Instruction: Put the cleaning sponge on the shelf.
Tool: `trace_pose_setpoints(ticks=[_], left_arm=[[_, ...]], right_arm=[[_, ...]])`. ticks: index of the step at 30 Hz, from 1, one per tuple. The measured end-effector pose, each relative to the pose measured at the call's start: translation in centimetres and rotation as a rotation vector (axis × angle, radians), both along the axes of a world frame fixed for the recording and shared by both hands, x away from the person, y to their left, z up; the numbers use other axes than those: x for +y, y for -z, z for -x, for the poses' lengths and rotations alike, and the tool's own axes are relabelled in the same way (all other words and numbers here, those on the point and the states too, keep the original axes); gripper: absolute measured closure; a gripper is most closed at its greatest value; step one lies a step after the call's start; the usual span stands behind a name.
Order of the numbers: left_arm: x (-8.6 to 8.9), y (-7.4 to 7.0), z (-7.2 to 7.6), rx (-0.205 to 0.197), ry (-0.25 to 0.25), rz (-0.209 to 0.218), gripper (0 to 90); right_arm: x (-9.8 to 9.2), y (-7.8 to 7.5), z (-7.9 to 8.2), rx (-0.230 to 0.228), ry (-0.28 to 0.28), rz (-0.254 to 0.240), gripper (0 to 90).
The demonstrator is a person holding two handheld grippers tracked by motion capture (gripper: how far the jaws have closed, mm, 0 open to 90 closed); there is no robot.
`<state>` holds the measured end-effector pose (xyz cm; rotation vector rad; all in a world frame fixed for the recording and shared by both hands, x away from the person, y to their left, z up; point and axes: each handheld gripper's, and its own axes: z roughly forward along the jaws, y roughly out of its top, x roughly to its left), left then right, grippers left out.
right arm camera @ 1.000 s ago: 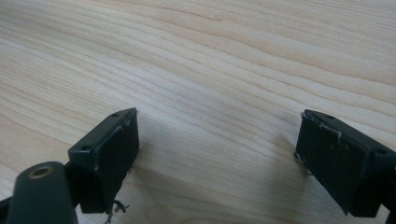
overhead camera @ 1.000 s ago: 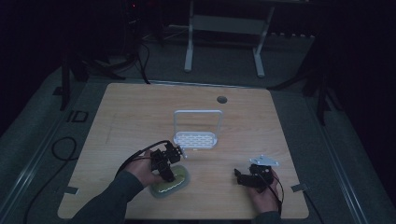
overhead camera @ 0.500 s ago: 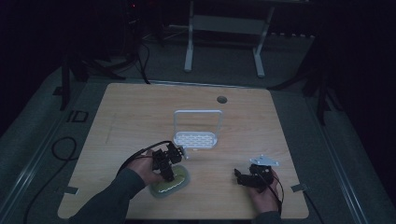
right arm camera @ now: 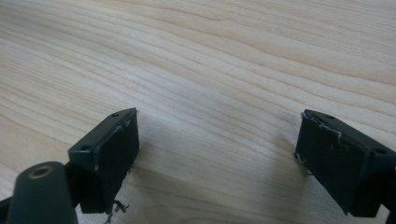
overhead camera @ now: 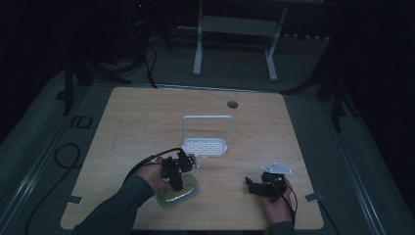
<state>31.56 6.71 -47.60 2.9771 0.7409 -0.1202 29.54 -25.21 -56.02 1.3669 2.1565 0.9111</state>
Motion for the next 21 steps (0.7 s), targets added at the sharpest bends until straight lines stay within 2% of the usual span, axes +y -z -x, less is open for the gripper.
trace_pose_setpoints(ticks=[7,12,21], left_arm=[[0.0,-0.2,-0.3,0.0,0.012,-0.001,71.5],[0.1,-0.7,-0.4,-0.006,0.013,0.015,71.6],[0.3,-1.4,-1.0,-0.035,0.015,0.014,71.5]], right_arm=[[0.0,0.0,0.0,0.0,0.0,0.0,12.9],[0.0,0.0,0.0,0.001,0.002,-0.002,12.9],[0.0,0.0,0.0,0.0,0.001,0.0,13.0]])
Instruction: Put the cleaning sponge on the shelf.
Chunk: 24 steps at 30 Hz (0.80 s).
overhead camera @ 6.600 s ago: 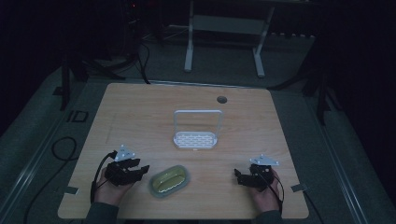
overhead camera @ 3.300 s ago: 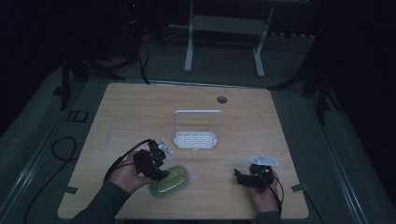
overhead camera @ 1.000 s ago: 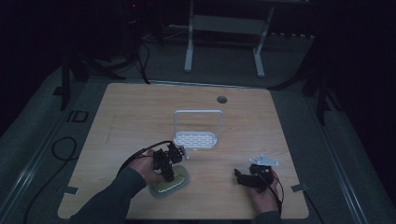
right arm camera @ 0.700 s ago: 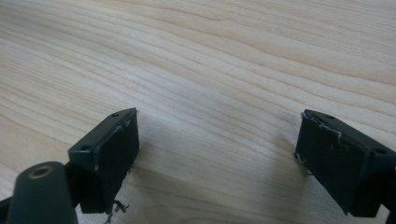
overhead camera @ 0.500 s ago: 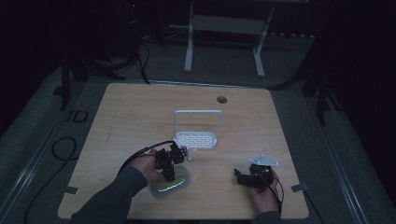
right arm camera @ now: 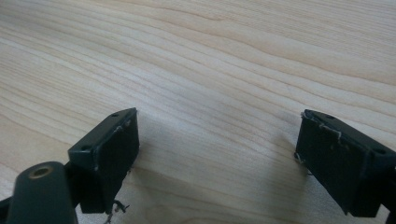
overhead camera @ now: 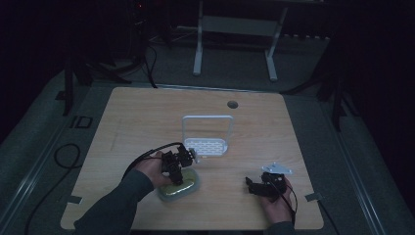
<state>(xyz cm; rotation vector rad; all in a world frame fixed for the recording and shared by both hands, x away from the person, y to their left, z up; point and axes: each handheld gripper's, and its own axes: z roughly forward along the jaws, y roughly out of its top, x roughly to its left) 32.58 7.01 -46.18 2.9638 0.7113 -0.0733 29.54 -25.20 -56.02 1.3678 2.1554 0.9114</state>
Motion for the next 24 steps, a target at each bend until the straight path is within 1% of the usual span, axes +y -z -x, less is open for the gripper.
trace_pose_setpoints(ticks=[5,6,9,15,17,20,24], left_arm=[[0.0,-0.3,-0.2,-0.014,0.006,-0.005,71.6],[0.0,-0.5,-0.3,-0.027,0.004,-0.005,71.6],[-0.1,-0.7,-0.5,-0.037,0.005,-0.007,71.6],[-0.3,-1.3,-1.0,-0.042,0.021,-0.009,71.7],[-0.4,-1.4,-1.1,-0.054,0.022,-0.004,71.7],[-0.6,-1.6,-1.2,-0.06,0.028,0.007,71.7],[-0.7,-1.8,-1.4,-0.074,0.037,0.003,71.7]], right_arm=[[0.0,0.0,0.0,0.001,0.0,0.0,13.0],[0.0,0.0,0.0,0.001,0.0,0.0,12.9],[0.0,0.0,0.0,0.001,0.0,0.0,13.0],[0.0,0.0,0.0,-0.001,-0.001,0.001,13.0],[0.0,0.0,0.0,-0.002,-0.001,0.001,12.9],[0.0,0.0,0.0,-0.001,-0.001,0.001,13.0],[0.0,0.0,0.0,-0.001,-0.001,0.001,12.9]])
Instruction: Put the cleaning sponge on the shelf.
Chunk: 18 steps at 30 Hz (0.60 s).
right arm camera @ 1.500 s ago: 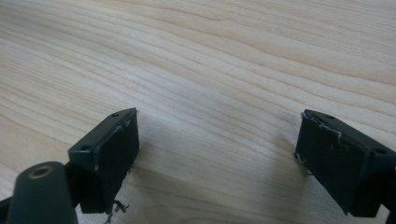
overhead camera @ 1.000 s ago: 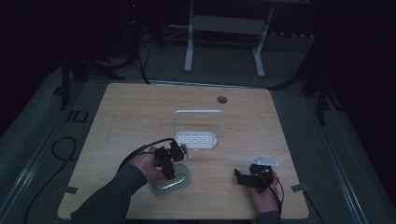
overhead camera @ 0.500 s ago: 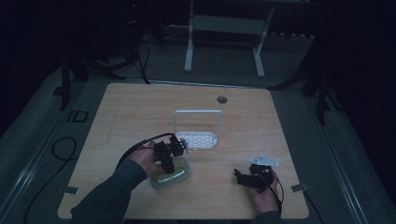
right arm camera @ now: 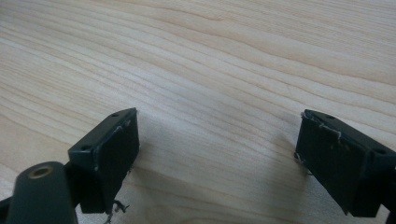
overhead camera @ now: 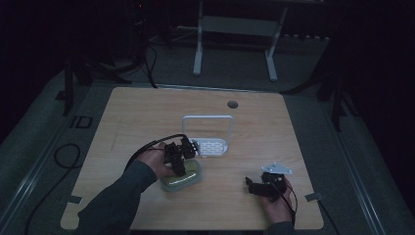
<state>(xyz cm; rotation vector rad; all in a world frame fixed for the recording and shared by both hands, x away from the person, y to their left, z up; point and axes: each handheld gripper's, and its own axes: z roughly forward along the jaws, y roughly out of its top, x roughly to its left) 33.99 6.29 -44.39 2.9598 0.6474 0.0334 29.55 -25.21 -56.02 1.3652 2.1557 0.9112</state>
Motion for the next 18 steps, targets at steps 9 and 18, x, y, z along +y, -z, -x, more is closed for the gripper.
trace_pose_setpoints(ticks=[9,18], left_arm=[[-0.22,-0.28,-0.34,-0.037,0.014,-0.001,71.7],[-0.46,-0.55,-0.44,-0.083,0.056,-0.006,71.8]], right_arm=[[0.0,0.0,0.0,0.0,0.0,0.0,12.9],[0.01,0.0,0.0,0.0,0.001,-0.001,13.0]])
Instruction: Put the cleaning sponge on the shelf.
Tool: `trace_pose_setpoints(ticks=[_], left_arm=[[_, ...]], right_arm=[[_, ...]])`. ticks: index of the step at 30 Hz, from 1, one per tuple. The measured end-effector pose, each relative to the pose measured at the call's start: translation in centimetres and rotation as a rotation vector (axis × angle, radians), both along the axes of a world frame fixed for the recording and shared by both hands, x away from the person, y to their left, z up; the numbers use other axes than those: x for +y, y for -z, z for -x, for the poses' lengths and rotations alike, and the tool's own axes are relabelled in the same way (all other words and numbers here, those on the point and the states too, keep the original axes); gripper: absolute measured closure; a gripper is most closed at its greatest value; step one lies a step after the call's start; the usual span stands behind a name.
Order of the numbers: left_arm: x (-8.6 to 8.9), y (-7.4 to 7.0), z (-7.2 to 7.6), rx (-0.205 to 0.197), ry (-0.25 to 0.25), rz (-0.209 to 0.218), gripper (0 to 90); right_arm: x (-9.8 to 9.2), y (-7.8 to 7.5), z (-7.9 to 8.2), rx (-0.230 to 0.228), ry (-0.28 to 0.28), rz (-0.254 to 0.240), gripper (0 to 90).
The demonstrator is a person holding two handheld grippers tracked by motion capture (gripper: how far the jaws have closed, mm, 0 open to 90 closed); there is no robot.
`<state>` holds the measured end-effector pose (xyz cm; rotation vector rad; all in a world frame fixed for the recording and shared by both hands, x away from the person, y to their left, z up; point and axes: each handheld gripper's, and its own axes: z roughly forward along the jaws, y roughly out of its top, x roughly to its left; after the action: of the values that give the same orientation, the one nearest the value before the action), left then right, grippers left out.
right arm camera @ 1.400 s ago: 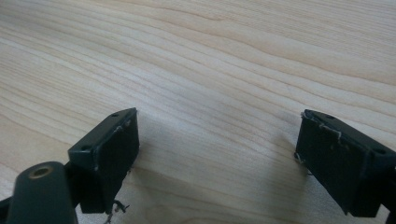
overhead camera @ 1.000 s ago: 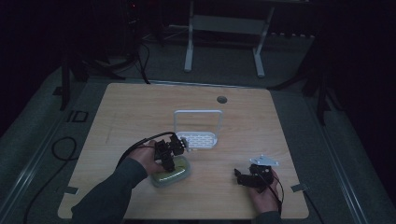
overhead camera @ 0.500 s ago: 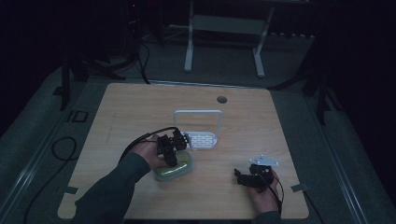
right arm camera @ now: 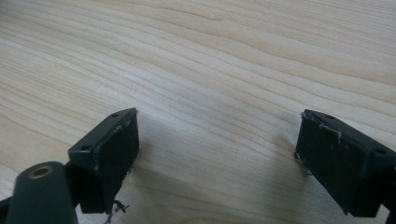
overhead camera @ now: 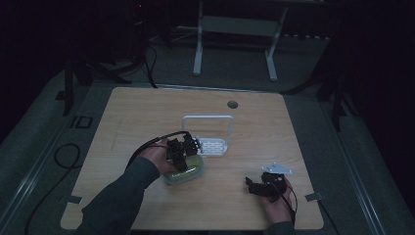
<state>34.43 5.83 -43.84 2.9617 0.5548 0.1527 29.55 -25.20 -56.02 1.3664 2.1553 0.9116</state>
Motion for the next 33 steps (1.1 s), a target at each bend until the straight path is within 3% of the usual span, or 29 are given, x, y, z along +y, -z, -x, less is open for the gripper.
trace_pose_setpoints(ticks=[13,33], left_arm=[[-0.1,-0.4,-0.3,-0.074,0.057,0.007,71.7],[-0.5,-1.0,-1.3,-0.098,0.093,0.01,71.8]], right_arm=[[0.0,0.0,0.0,0.0,0.0,0.0,12.9],[0.0,0.0,0.0,0.0,0.0,0.0,13.0]])
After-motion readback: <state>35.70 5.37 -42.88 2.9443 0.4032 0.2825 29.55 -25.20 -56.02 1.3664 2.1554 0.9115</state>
